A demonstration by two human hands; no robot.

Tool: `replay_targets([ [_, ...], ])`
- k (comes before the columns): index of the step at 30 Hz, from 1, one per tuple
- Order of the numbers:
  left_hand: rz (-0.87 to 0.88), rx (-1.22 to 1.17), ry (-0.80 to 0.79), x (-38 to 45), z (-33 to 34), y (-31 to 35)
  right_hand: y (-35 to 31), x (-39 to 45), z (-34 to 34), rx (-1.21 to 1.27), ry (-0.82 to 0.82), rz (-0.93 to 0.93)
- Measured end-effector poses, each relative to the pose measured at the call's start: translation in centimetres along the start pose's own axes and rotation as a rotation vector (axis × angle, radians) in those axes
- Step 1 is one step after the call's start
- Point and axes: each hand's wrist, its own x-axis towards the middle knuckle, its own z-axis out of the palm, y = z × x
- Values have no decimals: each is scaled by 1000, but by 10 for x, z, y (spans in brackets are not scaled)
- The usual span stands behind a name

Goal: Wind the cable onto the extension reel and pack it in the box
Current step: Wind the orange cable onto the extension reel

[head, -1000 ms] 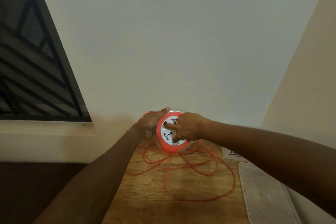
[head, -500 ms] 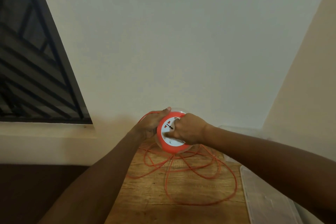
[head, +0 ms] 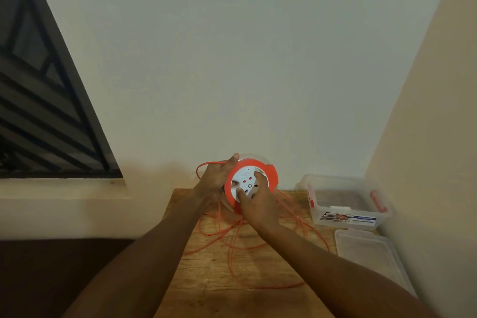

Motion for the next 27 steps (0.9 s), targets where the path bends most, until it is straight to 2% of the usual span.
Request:
replay_targets([
  [6,10,32,7,2,-3,0,-24,2,10,571,-156,372],
  [8,-12,-12,12,2,-6,2,-27,4,8,587,-196,374],
  [10,-36,-41,3,1,-10,6,-28,4,3,474,-272,314],
  [12,-57,-57,-21,0,-12,10,-24,3,-2,195,-305,161],
  [14,-61,-51,-19,1,-16,13,-20,5,-15,-239,-221,-89],
  [16,-62,-37,-7,1,-20,17,-13,14,-35,-684,-131,-438],
  [18,-74,-37,-30,1,-22,22,-10,27,-55,-980,-205,-813],
  [20,-69,-19,-71,1,-21,25,-16,39,-69,-1148,-349,-1035],
  [24,-69,26,-104,3,-18,28,-35,57,-77,-1381,-474,-1258],
  [27,-97,73,-137,5,-14,28,-49,61,-80,-1540,-584,-1355],
])
